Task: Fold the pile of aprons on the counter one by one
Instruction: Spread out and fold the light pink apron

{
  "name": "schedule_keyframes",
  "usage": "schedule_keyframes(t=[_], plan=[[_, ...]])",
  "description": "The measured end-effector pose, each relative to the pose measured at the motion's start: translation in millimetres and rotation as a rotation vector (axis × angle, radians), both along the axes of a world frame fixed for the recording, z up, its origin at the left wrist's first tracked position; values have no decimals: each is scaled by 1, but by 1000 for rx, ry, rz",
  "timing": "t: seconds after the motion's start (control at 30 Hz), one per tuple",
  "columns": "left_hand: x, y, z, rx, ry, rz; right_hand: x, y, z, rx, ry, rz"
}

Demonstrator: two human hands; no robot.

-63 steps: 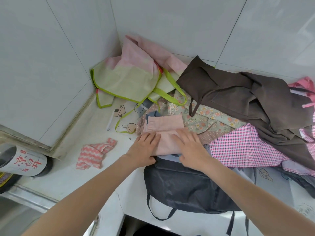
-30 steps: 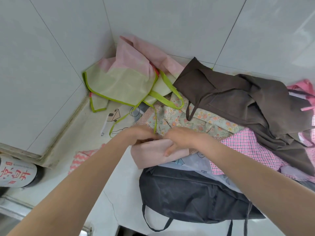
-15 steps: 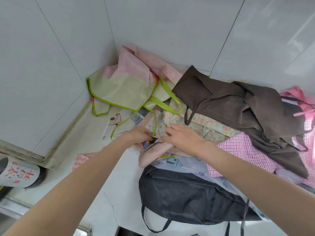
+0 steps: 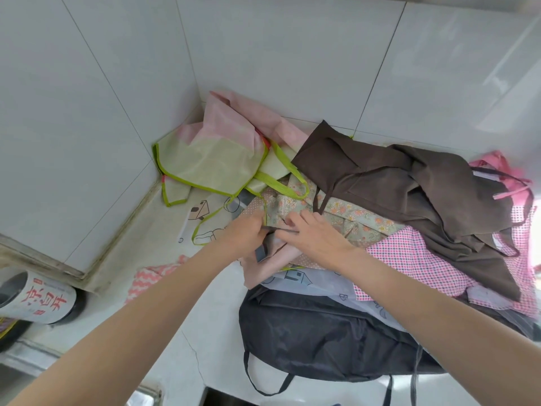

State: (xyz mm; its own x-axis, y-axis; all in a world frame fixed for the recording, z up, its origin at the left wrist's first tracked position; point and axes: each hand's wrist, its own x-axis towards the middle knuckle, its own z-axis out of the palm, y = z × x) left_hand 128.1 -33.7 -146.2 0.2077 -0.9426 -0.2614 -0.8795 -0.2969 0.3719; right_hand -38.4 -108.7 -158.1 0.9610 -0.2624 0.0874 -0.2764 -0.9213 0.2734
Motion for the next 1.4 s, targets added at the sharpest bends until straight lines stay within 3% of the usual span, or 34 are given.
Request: schedule_keyframes(t=[0.17,0.3,0.4,0.57,0.63,0.7,0.8,0.93,1.0,1.1,1.27,1.4], plan=[[-1,3,10,161,106,-168,1,4,3,114,92,-83],[0,-1,18,174,313,-181,7,0,13,183,160,-165],[3,-1,18,135,632,-7,8,-5,23,179,115,-152],[11,-7,26,-61,1069,505,4,-12,29,98,-59,40],[16,-6,28,-86,1252,560,3,-11,31,134,-151,84],[19,-1,29,-43,1320,551,2,-13,32,141,-184,110],[23,2,29,-83,1292,633,-2,-21,27,239,-216,44],[15,-9,34,-281,1256,830,3,-18,37,426,-158,-96],[12,-15,37,-339,1056,733,7,-20,40,334,-42,-160],[15,-17,41,-182,623,428,10,-19,44,197,-71,-73],[18,-13,37,140,547,227,7,-15,41,1,-27,40],[14,-19,36,161,207,92,9,-14,40,-3,9,15]])
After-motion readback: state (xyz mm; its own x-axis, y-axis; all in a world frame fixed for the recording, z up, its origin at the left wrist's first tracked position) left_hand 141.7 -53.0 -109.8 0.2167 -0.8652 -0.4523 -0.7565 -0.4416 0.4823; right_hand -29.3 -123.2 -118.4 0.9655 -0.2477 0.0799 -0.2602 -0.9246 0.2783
